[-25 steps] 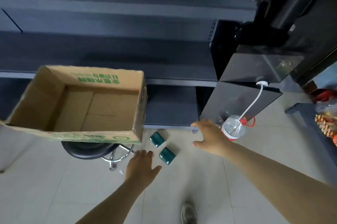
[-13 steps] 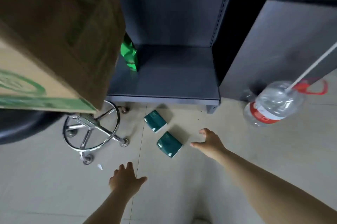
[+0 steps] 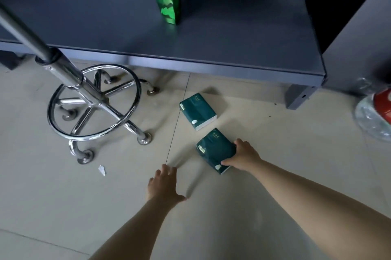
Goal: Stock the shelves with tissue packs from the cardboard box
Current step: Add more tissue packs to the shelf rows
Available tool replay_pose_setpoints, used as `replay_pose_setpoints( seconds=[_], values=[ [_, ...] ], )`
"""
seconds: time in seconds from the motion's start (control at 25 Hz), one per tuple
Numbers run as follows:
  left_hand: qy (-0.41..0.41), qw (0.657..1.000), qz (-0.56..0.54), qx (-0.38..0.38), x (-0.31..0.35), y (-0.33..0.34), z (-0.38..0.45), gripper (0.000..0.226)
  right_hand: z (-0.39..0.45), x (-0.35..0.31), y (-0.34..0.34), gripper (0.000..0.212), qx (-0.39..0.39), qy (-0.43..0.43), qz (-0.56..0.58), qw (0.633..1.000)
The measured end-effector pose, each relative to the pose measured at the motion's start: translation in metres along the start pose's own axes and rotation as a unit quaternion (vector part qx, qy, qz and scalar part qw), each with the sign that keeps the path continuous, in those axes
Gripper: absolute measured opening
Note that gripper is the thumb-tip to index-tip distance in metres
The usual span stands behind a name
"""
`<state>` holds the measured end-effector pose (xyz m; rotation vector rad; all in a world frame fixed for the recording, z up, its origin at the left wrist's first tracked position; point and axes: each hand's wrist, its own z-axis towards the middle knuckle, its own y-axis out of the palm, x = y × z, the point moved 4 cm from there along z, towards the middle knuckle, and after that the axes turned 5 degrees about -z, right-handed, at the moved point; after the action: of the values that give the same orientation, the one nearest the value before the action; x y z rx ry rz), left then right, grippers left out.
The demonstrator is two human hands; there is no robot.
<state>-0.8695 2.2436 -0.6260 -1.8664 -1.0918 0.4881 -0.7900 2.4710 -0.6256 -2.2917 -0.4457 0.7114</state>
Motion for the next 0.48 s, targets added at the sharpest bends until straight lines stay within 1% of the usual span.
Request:
replay_pose_setpoints(
  seconds=[0.16,0.24,0.28,0.36,0.48],
  values=[
    [0.010,1.000,0.007,0.015,-0.008,0.006,0.003,0.098,0.005,-0.002,0.007,0.070,0.004,0.003,0.022,1.000],
    [0.011,1.000,-0.015,0.017,-0.006,0.003,0.003,0.097,0.004,-0.006,0.005,0.062,0.018,-0.018,0.053,0.998],
    [0.008,0.999,-0.040,0.021,-0.005,-0.001,0.003,0.094,0.000,-0.010,0.001,0.054,0.034,-0.034,0.061,0.997],
    [0.010,0.994,-0.107,0.030,0.001,-0.018,0.003,0.088,-0.018,-0.020,-0.014,0.039,0.067,-0.087,0.042,0.993],
    [0.025,0.983,-0.169,0.059,0.023,-0.070,-0.014,0.079,-0.068,-0.042,-0.059,0.036,0.084,-0.155,-0.007,0.984]
  ],
)
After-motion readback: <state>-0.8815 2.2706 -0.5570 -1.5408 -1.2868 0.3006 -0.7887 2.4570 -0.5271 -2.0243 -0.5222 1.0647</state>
